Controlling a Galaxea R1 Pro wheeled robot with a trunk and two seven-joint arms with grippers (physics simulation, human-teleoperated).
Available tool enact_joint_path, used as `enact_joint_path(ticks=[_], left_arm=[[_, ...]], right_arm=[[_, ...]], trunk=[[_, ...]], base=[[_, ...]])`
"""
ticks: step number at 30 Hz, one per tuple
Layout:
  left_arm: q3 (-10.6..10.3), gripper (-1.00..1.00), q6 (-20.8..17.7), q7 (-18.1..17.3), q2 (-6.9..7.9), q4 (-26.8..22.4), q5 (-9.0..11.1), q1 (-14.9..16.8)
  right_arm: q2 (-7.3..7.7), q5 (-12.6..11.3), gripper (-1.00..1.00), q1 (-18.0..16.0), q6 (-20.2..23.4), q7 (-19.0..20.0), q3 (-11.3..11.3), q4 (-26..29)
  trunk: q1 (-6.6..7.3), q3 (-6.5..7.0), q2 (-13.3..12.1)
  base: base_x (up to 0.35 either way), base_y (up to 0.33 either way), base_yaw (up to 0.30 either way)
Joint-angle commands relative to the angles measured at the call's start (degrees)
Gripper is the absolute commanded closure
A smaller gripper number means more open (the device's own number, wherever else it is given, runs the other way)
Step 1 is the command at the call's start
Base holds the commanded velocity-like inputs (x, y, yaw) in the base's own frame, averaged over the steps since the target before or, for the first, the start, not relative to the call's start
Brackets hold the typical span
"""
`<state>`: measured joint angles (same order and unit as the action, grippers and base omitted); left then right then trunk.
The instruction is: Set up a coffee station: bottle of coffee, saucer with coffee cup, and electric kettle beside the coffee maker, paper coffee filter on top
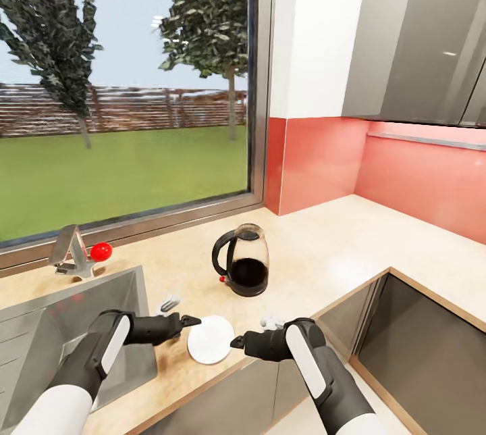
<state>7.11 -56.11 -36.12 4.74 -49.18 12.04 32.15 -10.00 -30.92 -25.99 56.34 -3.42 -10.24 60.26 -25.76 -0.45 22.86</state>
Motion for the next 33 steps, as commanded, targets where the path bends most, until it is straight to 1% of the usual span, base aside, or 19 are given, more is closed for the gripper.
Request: enact_joint_path(ticks=[1,6,16,25,33], left_arm=[[0.1,-1.0,-0.3,-0.18,0.01,-0.03,-0.02,0.06],[0.11,-1.0,-0.31,-0.16,0.14,-0.08,-0.18,0.31],[0.18,-1.0,-0.25,-0.09,-0.29,0.55,-0.14,0.32],[0.01,-1.0,-0.22,-0.09,-0.34,0.7,-0.22,-0.1],[-0.07,-1.0,-0.22,-0.09,-0.34,0.78,-0.26,-0.31]], right_arm=[[0.0,-0.36,-1.0,-0.02,0.17,-0.36,-0.03,0.04],[0.0,-0.37,-1.0,-0.02,0.17,-0.36,-0.04,0.03],[0.0,-0.37,-1.0,-0.02,0.17,-0.36,-0.05,0.03],[0.0,-0.41,-1.0,-0.02,0.17,-0.36,-0.05,-0.02],[0.0,-0.45,-1.0,-0.02,0.17,-0.3,-0.08,-0.75]], trunk=[[-0.03,-0.05,0.06],[-0.03,-0.05,0.06],[-0.03,-0.05,0.06],[-0.03,-0.05,0.06],[-0.03,-0.05,0.06]], base=[[0.0,0.0,0.0],[0.0,0.0,0.0],[0.005,0.003,0.0],[0.208,0.118,0.0],[0.048,0.026,0.0]])
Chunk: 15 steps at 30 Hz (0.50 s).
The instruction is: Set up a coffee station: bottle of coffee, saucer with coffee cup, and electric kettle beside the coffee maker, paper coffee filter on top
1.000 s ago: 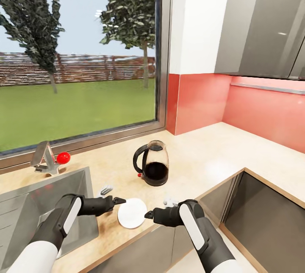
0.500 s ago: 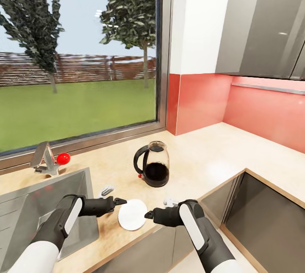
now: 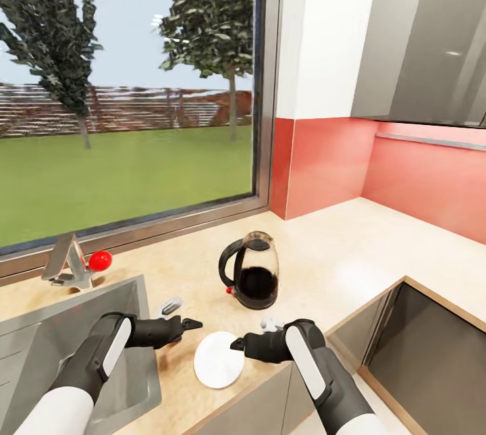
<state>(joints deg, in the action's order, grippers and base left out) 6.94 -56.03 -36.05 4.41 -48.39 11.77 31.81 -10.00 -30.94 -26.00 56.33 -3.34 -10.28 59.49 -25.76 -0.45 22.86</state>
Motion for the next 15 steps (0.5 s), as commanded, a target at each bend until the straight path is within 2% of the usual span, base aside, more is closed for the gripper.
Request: enact_joint_path(ticks=[1,15], left_arm=[[0.1,-1.0,-0.3,-0.16,-0.01,0.0,0.01,0.02],[-0.03,-1.0,-0.3,-0.16,-0.22,0.24,0.09,0.01]], right_arm=[[0.0,-0.43,-1.0,-0.02,0.19,-0.37,-0.04,-0.09],[0.0,-0.43,-1.0,0.06,0.19,-0.35,-0.17,-2.55]], trunk=[[-0.03,-0.05,0.06],[-0.03,-0.05,0.06]], base=[[0.008,0.005,0.0],[0.001,0.001,0.0]])
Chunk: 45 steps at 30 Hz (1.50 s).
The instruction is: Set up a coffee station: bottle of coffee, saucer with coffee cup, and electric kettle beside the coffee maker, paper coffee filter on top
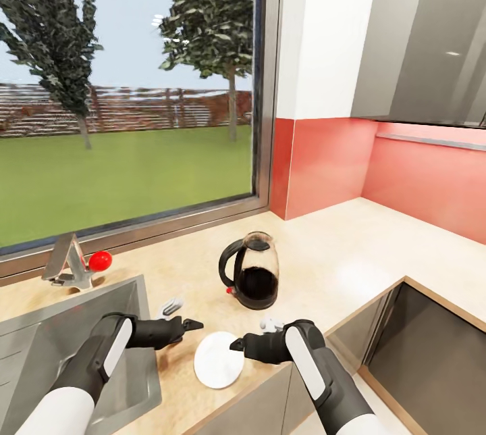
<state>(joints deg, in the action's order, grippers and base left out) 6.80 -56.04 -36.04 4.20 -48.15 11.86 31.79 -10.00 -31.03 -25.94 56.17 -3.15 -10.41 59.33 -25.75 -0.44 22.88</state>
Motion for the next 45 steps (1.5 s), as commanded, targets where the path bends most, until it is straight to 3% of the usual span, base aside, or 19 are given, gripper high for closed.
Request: enact_joint_path(ticks=[1,14,21,35,40,43,45], left_arm=[[0.09,-1.0,-0.3,-0.17,-0.03,0.24,0.0,0.03],[-0.08,-1.0,-0.29,-0.17,-0.31,2.74,-0.01,0.03],[-0.12,-1.0,-0.3,-0.17,-0.55,2.87,0.05,0.03],[-0.12,-1.0,-0.3,-0.17,-0.67,2.89,0.15,0.03],[-0.12,-1.0,-0.3,-0.17,-1.23,2.94,0.13,0.01],[-0.12,-1.0,-0.31,-0.17,-1.54,2.96,0.16,-0.04],[-0.14,-1.0,-0.31,-0.17,-1.59,2.95,0.17,-0.05]], right_arm=[[0.0,-0.34,-1.0,0.0,0.34,-0.54,-0.04,-2.54],[0.0,-0.34,-1.0,0.93,0.32,-0.54,-0.16,-2.83],[0.0,-0.34,-1.0,1.46,0.28,-0.54,-4.14,-2.78],[0.0,-0.7,-1.0,2.15,0.29,-0.54,-4.94,-2.57],[0.0,-5.26,-1.0,2.2,0.33,-0.57,-5.1,-2.6],[0.0,-8.46,-1.0,2.2,0.34,-0.61,-7.59,-2.63],[0.0,-9.17,-1.0,2.2,0.34,-0.62,-9.27,-2.63]], trunk=[[-0.03,-0.06,0.04],[-0.03,-0.06,0.04],[-0.03,-0.06,0.04],[-0.03,-0.06,0.04],[-0.03,-0.06,0.04],[-0.03,-0.06,0.04],[-0.03,-0.06,0.04]], base=[[0.0,0.0,0.0],[0.0,0.0,0.0],[0.0,0.0,0.0],[0.0,0.0,0.0],[0.0,0.0,0.0],[0.0,0.0,0.0],[0.0,0.0,0.0]])
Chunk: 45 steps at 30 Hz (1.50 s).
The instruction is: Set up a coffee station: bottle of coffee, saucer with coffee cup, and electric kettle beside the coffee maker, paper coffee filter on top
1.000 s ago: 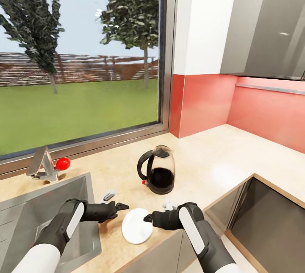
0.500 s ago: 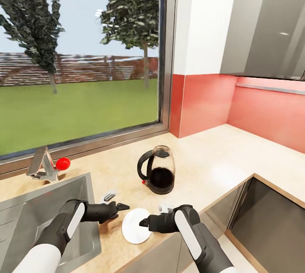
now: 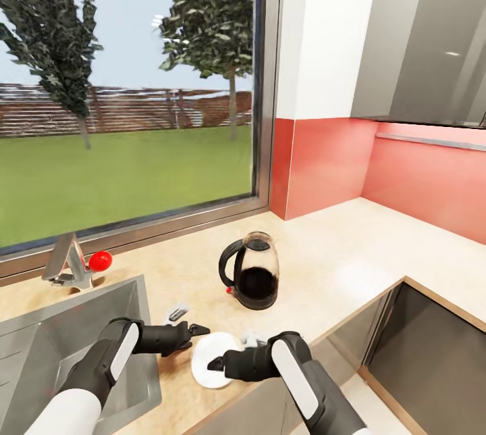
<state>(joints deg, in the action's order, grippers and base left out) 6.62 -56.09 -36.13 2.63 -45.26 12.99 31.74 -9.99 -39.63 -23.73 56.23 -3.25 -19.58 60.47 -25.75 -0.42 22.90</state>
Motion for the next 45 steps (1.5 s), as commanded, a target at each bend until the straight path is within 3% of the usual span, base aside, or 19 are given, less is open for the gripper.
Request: enact_joint_path(ticks=[1,8,32,45], left_arm=[[0.04,-1.0,-0.25,-0.08,-0.03,0.03,-0.95,-0.02],[-0.02,-1.0,-0.27,-0.08,0.01,0.0,-1.03,-0.08],[-0.25,-1.0,-0.38,0.0,0.11,0.0,-1.12,-1.38],[-1.41,-1.0,-0.48,-0.01,0.1,-0.09,-1.05,-2.03]], right_arm=[[-0.01,-0.85,-1.0,0.0,0.29,-0.53,-0.85,-3.78],[-0.01,-1.36,-1.0,0.0,0.28,-0.61,-2.12,-3.86],[-0.01,-1.34,-1.0,0.0,0.28,-0.62,-2.13,-3.95],[-0.01,-1.33,-1.0,0.01,0.28,-0.62,-2.13,-3.95]], trunk=[[-0.04,-0.07,0.02],[-0.04,-0.07,0.02],[-0.04,-0.07,0.02],[-0.04,-0.07,0.02]], base=[[0.0,0.0,0.0],[0.0,0.0,0.0],[0.0,0.0,0.0],[0.0,0.0,0.0]])
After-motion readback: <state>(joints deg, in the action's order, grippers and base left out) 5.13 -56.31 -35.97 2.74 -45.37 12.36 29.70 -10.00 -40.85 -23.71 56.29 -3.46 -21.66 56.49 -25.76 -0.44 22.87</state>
